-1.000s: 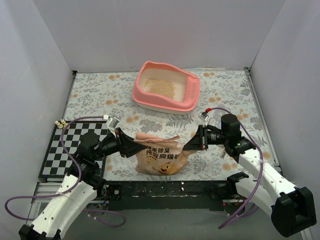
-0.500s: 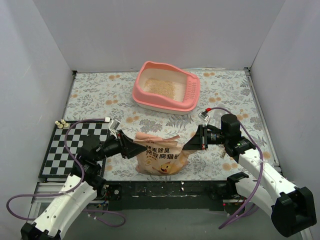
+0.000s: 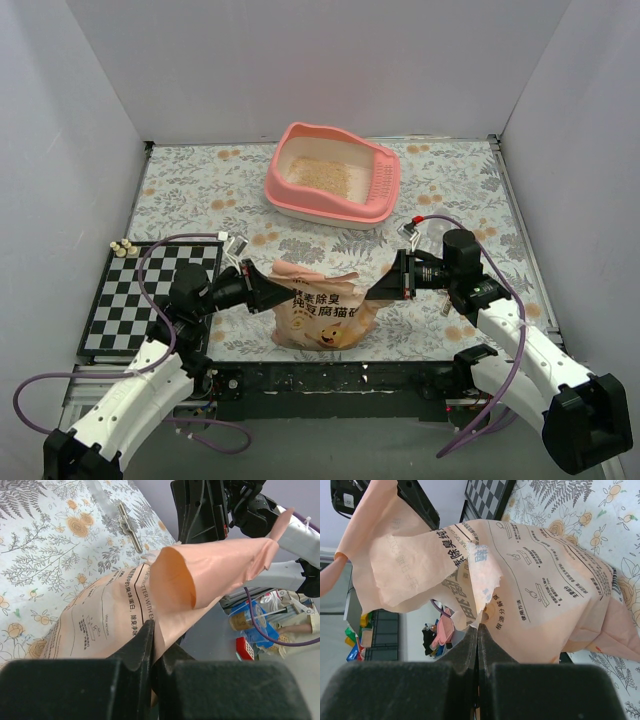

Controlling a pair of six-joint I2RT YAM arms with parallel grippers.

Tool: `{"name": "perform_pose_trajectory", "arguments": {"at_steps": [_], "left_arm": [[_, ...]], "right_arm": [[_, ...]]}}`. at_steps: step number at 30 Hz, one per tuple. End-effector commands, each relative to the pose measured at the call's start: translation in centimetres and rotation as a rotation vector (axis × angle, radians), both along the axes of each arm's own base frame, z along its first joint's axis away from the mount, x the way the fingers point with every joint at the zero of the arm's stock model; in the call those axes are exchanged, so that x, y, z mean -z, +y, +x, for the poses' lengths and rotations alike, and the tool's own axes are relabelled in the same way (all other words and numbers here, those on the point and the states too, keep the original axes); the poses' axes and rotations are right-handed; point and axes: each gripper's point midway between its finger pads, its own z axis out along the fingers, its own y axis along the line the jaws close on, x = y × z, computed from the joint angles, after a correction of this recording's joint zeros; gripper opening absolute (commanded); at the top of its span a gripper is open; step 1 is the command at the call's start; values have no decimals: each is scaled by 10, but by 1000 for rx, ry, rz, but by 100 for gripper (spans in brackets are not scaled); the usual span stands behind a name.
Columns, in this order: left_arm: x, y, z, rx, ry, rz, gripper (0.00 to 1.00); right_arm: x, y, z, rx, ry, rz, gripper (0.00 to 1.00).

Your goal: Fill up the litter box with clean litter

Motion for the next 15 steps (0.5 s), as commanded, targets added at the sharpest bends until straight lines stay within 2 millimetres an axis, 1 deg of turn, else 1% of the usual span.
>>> {"name": "perform_pose_trajectory", "arguments": {"at_steps": [1,5,6,7,8,11,13,15], "left_arm": [[-5,1,6,-19,-25,20,0],[-10,8,14,-93,36,81,0],[-15,8,13,-96,58,86,0],[-15,9,11,-94,106,93,0],[-21,7,7,-81,136,82,0],[-27,7,-7,-70,260,22,0],[-29,10,-15,-89,318,-1,0],[-28,16,-23,-111,363,5,0]], "right_arm": [[-13,0,-5,-37,-65,51,1],[-10,-1,-6,-35,-51,42,1],[-9,-1,-8,-40,-39,41,1],[-9,-1,-9,-41,-27,40,1],[-8,-2,-10,-43,-16,39,1],[-9,-2,-18,-60,47,63,1],[-7,-3,-26,-68,120,94,1],[-3,-5,-33,-63,188,113,1]]}}
